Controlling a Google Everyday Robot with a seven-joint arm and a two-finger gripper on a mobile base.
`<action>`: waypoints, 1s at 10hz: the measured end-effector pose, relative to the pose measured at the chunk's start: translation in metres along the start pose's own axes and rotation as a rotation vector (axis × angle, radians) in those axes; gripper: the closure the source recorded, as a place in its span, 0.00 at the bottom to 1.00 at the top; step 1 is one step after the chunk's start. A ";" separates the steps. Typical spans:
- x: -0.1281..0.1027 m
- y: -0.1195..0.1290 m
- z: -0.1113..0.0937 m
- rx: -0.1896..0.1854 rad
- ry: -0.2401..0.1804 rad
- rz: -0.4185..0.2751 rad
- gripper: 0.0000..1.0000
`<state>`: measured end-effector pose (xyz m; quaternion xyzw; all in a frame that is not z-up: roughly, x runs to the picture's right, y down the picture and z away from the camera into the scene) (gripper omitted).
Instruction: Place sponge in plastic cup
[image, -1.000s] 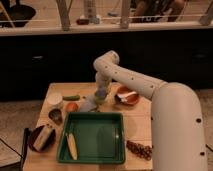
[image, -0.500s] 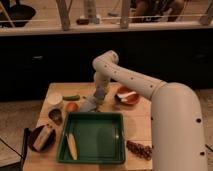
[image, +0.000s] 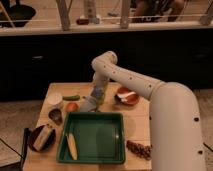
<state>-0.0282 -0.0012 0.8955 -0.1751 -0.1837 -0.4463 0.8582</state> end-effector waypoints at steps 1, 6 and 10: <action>0.000 -0.001 0.001 -0.002 0.000 -0.004 0.20; 0.001 0.000 0.004 -0.004 -0.006 -0.011 0.20; 0.001 0.000 0.005 -0.004 -0.009 -0.011 0.20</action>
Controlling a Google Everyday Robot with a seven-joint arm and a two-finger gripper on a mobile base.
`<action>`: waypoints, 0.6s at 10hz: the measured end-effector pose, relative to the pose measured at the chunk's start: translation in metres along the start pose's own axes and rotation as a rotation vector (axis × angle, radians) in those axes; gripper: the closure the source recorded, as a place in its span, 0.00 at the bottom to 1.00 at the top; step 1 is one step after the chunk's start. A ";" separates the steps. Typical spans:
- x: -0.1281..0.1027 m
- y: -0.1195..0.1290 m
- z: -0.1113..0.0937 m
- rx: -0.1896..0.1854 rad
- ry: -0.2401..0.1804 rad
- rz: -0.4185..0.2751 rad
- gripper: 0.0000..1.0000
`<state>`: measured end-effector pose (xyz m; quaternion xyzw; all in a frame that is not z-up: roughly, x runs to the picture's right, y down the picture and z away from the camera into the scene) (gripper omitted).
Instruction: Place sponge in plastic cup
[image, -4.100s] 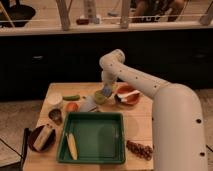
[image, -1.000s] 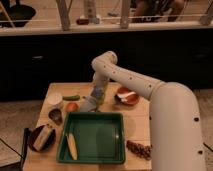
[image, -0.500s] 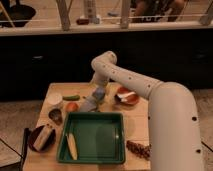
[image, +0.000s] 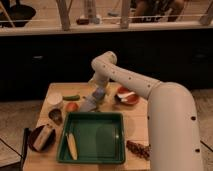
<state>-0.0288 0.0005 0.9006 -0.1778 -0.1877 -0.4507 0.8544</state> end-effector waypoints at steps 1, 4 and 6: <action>0.000 0.001 0.000 -0.001 0.000 0.001 0.20; 0.002 0.002 0.000 0.004 0.003 0.008 0.20; 0.004 0.003 -0.002 0.007 0.006 0.007 0.20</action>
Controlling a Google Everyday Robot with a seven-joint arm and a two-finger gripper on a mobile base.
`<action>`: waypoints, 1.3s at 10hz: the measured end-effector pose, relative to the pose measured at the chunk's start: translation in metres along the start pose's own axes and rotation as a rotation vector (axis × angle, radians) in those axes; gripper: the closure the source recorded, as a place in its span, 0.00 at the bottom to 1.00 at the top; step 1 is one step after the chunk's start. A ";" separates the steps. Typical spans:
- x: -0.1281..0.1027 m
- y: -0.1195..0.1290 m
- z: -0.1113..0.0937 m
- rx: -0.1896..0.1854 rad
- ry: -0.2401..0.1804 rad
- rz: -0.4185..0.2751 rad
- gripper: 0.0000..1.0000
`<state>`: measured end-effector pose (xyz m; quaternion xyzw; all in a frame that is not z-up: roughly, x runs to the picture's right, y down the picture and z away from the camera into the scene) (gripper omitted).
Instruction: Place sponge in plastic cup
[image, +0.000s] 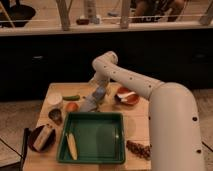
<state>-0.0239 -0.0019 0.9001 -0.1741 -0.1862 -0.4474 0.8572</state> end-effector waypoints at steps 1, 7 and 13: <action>0.001 0.000 -0.001 0.001 0.000 -0.002 0.20; 0.002 0.000 -0.002 0.001 0.001 -0.005 0.20; 0.002 0.000 -0.002 0.001 0.001 -0.005 0.20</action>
